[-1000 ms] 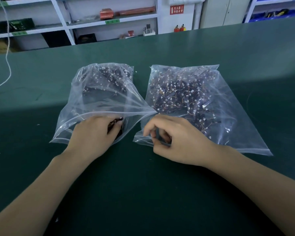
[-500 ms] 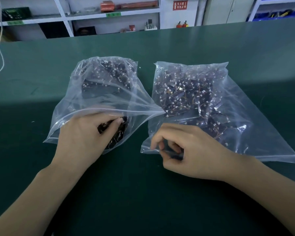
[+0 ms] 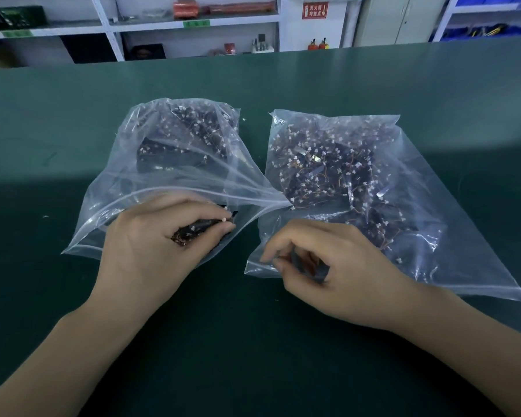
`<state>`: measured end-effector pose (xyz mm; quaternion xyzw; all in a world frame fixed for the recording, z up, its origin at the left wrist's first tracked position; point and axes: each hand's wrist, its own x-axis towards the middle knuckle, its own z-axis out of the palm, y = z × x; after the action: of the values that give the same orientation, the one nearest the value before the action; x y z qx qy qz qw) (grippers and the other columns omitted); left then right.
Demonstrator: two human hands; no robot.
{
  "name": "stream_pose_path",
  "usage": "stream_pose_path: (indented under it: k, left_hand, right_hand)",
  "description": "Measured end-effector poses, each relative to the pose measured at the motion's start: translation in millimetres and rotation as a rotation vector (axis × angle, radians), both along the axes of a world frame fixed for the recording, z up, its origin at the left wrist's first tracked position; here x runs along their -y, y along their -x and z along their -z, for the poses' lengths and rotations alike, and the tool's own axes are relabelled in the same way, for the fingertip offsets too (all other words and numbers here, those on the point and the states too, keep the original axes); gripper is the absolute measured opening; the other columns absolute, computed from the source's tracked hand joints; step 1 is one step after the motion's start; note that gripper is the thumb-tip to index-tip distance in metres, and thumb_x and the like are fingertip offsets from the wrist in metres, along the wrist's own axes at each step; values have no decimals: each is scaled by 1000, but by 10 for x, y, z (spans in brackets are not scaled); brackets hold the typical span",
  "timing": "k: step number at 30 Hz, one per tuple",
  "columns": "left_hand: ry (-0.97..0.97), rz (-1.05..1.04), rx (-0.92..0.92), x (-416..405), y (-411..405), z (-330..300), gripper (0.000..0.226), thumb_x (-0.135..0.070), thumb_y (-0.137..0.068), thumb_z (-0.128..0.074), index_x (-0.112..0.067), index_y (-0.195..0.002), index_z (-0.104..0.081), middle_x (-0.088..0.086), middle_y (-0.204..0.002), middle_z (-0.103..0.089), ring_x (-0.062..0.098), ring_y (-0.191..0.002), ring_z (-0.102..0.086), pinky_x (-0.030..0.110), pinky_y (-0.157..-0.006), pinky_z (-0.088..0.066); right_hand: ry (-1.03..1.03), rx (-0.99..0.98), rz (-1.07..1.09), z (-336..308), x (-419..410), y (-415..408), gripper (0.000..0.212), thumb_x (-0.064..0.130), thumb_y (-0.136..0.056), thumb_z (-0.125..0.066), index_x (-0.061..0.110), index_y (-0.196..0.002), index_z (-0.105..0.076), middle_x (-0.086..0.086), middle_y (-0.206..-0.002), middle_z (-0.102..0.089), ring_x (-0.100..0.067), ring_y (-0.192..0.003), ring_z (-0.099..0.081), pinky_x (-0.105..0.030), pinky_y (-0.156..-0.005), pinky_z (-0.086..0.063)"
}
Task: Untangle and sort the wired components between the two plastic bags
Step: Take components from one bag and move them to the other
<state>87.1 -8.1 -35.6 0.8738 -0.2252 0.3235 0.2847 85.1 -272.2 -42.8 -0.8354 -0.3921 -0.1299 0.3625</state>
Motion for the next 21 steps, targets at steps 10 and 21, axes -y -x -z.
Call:
stream_pose_path:
  k: [10,21]
  left_hand:
    - [82,45,-45,139,79,-17,11,-31,-90,-88,-21,-95,-84,-10,-84,-70,16,-78,-69,33,-70,-56]
    - [4,-1,-68,148,148,-60,13,-23,-94,-74,-29,-103,-82,-21,-92,-73,8,-84,-71,37,-68,-59]
  right_hand:
    - [-88,-3,49,17,5,-40,20,4,-92,-71,19,-105,-73,21,-89,-60,-14,-67,-60,-24,-63,-49]
    - [-113,-58,76,26,0,-55,21,2,-93,-71,20,-103,-72,16,-86,-62,-18,-64,-59,-22,-61,-47]
